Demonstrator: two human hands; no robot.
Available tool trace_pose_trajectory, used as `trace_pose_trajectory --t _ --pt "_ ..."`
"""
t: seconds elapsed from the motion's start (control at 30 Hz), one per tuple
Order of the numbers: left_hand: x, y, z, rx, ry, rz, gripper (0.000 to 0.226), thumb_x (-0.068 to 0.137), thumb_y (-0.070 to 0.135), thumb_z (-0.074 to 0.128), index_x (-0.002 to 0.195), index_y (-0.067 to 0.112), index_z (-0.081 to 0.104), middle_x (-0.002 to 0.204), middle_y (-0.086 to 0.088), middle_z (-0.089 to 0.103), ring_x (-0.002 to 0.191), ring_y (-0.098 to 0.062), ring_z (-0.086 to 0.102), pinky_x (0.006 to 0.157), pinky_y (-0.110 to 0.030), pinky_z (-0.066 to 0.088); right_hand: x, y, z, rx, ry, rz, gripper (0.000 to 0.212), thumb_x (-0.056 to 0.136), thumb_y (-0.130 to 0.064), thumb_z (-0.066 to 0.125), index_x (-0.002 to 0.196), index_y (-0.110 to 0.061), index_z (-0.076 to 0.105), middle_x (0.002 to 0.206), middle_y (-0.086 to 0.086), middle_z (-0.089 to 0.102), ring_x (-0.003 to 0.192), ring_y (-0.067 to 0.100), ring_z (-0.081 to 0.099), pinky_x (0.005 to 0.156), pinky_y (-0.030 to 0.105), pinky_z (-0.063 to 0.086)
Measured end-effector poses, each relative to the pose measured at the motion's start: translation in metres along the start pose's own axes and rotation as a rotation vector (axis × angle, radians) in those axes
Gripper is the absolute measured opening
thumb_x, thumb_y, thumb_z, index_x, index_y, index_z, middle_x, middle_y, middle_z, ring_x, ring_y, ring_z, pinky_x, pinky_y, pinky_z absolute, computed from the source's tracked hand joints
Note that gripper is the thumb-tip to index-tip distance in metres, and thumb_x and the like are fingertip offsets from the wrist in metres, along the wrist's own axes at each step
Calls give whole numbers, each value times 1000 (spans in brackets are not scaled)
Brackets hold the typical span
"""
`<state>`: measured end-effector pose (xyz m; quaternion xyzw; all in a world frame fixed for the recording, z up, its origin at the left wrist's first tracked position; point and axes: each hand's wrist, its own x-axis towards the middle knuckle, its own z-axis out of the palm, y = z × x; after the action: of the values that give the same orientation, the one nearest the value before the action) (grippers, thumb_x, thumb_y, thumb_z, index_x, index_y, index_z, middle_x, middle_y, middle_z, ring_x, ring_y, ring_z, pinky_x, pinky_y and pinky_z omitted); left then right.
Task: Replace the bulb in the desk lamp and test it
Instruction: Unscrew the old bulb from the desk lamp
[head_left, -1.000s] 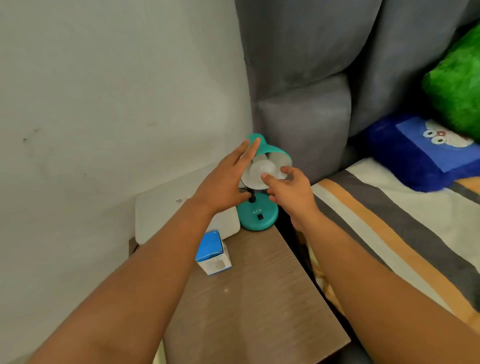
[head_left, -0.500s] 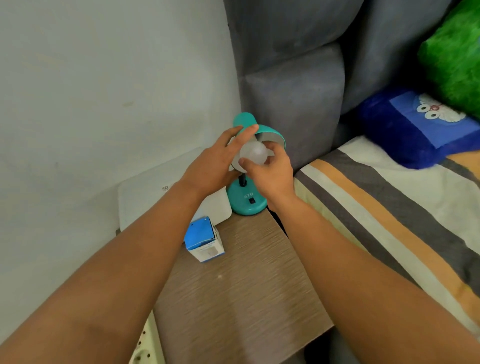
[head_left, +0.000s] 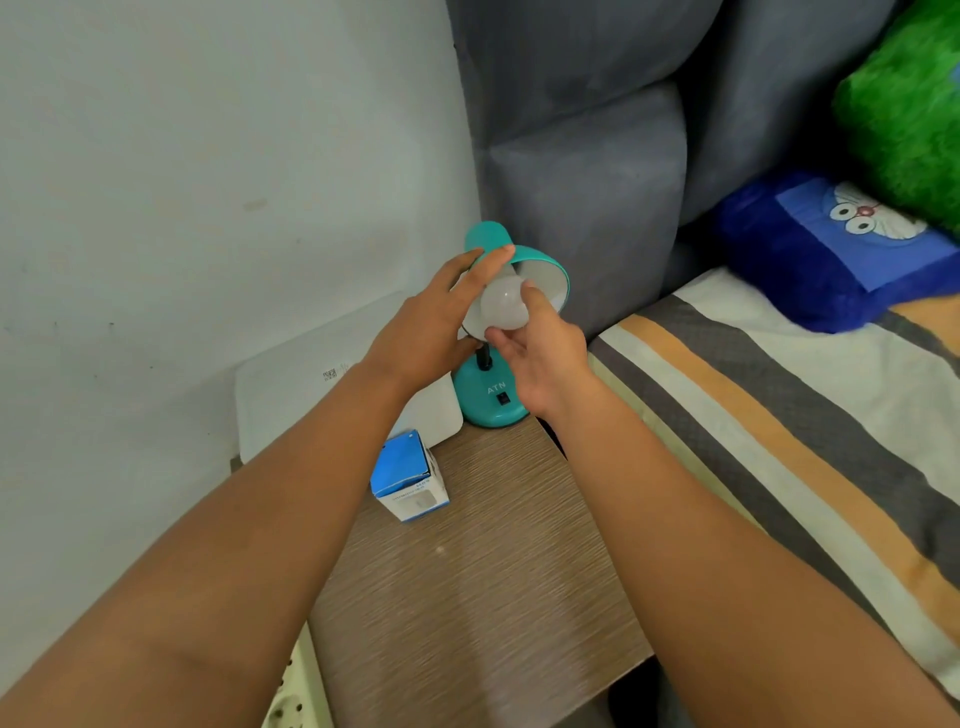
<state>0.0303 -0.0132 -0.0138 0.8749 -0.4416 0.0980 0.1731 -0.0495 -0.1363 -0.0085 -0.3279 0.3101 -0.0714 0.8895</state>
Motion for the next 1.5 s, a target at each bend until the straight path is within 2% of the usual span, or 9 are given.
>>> trace_pose_trajectory --t 0.2,0.47,0.63,0.93,1.1,1.23,1.33,1.43,1.5 --pt "-1 1 -1 -5 -4 -21 95 86 12 72 153 42 11 157 -8 31 120 -32 59 92 -47 56 3 -1 3 82 -44 63 40 86 -20 76 118 -6 58 120 19 64 100 34 69 75 38 63" --pt "-1 1 1 -16 1 -13 94 86 16 74 152 40 12 156 -10 32 122 -33 58 96 -48 54 5 15 2 -589 182 -493 71 62 -26 90 122 -20 53 118 4 58 103 18 60 88 34 55" --pt "1 2 2 -32 5 -5 94 87 17 74 151 43 11 157 -9 32 124 -31 57 98 -46 54 4 9 4 -290 60 -239 45 76 -25 81 117 -14 65 103 3 69 94 21 68 84 38 61" --pt "0 -1 0 -27 9 -7 90 87 16 72 153 39 15 156 -7 33 120 -30 59 93 -44 56 4 -2 2 187 -87 88 42 94 -33 64 130 -15 52 124 17 62 107 35 67 76 37 63" --pt "0 0 0 -23 4 0 92 86 17 74 152 40 14 156 -8 34 124 -31 57 96 -46 55 9 11 1 -353 113 -304 55 69 -22 87 117 -13 63 111 6 68 97 20 69 82 35 61" --pt "0 2 1 -26 -1 -17 95 85 14 75 151 41 13 157 -8 33 127 -32 54 100 -48 52 10 14 4 -659 177 -554 68 65 -21 87 125 -18 55 122 6 54 103 18 58 88 31 54" --pt "1 1 2 -37 -5 -19 96 84 14 75 151 42 13 157 -7 32 128 -32 53 100 -49 52 7 15 6 -570 165 -458 64 60 -28 86 118 -17 60 113 6 63 97 20 64 83 37 59" --pt "1 2 2 -47 16 -5 92 86 19 75 152 41 15 156 -7 34 128 -30 55 98 -47 53 -1 6 6 -289 112 -205 31 77 -29 77 101 -14 67 91 2 68 85 17 65 70 29 57" --pt "1 2 2 -36 21 -4 92 86 20 75 151 41 14 156 -7 34 127 -29 54 98 -47 54 -1 -1 5 -162 108 -88 19 85 -35 67 94 -18 63 91 2 66 88 17 64 81 34 57"
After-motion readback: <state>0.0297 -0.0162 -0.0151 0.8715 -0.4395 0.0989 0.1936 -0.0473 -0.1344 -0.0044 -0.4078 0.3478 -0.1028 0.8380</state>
